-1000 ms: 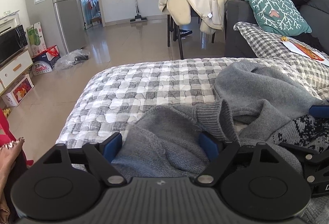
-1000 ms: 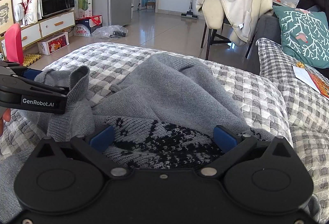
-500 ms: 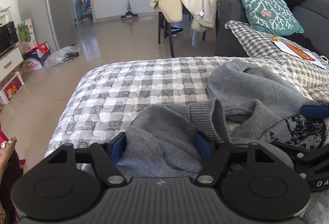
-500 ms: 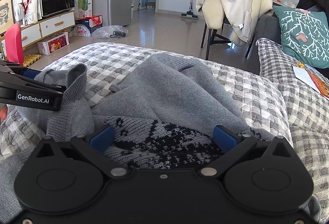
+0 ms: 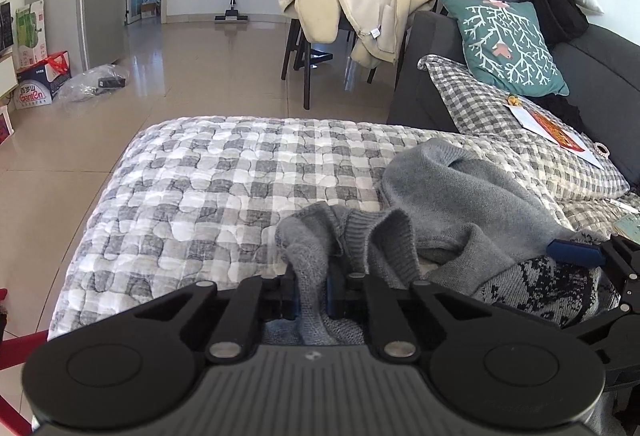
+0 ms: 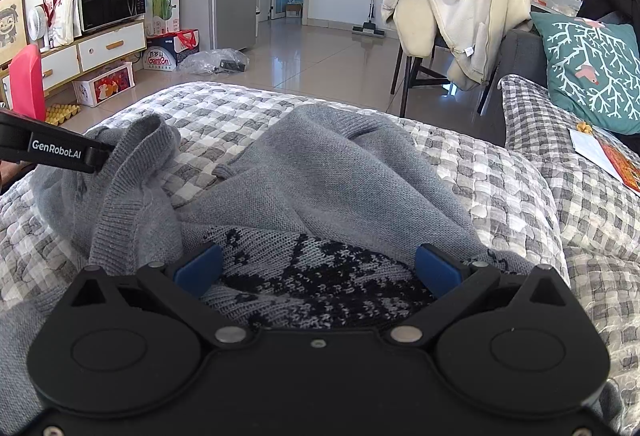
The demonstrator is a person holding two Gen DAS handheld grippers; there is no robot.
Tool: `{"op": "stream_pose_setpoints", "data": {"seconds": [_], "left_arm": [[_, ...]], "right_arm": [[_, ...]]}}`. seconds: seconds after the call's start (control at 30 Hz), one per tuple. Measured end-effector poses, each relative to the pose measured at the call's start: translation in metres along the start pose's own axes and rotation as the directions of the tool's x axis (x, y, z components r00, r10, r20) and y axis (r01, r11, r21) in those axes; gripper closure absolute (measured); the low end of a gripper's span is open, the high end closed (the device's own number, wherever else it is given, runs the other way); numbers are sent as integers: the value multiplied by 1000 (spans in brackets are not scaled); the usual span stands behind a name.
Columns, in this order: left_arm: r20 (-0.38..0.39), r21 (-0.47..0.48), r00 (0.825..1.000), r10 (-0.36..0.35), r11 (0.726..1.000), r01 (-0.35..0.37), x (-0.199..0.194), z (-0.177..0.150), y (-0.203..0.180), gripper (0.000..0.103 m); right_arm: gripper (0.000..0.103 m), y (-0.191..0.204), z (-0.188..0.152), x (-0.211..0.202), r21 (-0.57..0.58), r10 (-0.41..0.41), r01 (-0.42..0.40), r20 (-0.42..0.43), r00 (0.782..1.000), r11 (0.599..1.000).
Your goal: Fold clothes
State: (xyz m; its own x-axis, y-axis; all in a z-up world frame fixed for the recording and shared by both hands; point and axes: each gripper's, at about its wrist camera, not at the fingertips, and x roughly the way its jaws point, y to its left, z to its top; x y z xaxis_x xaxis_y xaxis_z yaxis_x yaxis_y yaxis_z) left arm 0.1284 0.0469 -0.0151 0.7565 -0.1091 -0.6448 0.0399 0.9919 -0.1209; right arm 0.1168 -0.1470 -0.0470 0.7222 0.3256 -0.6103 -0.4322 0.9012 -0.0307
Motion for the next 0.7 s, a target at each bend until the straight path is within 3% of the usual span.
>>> {"op": "stream_pose_setpoints", "data": {"seconds": [0.2,0.4,0.47,0.5,0.53,0.67,0.7], "left_arm": [[-12,-33,999,-42,999,42,-7,3,15,93],[-15,-60,999,-51,997,50,-7,4,20,93],[-16,-57,999,-50,997,49,-6,5,19,93],[-16,-53,999,-48,997,47,-6,5,18,93],[-16,-49,999,-45,998,44,-6,5,18,93],[-14,-60,999,-44,997,43,-5,4,21,93],[-9,-67,999,-41,997,41,-6,4,23,93]], "right_arm": [[0,-1,0,-4,-7,13,-13,-3,1000,1000],[10,-9,17,-14,9,31,-31,17,999,999],[22,-6,25,-13,-20,43,-43,16,999,999],[37,-4,28,-9,-24,59,-58,11,998,998],[46,-2,31,-6,-27,74,-74,5,997,997],[49,10,35,23,-34,112,-114,-59,992,993],[65,11,35,27,-35,125,-127,-69,990,991]]}}
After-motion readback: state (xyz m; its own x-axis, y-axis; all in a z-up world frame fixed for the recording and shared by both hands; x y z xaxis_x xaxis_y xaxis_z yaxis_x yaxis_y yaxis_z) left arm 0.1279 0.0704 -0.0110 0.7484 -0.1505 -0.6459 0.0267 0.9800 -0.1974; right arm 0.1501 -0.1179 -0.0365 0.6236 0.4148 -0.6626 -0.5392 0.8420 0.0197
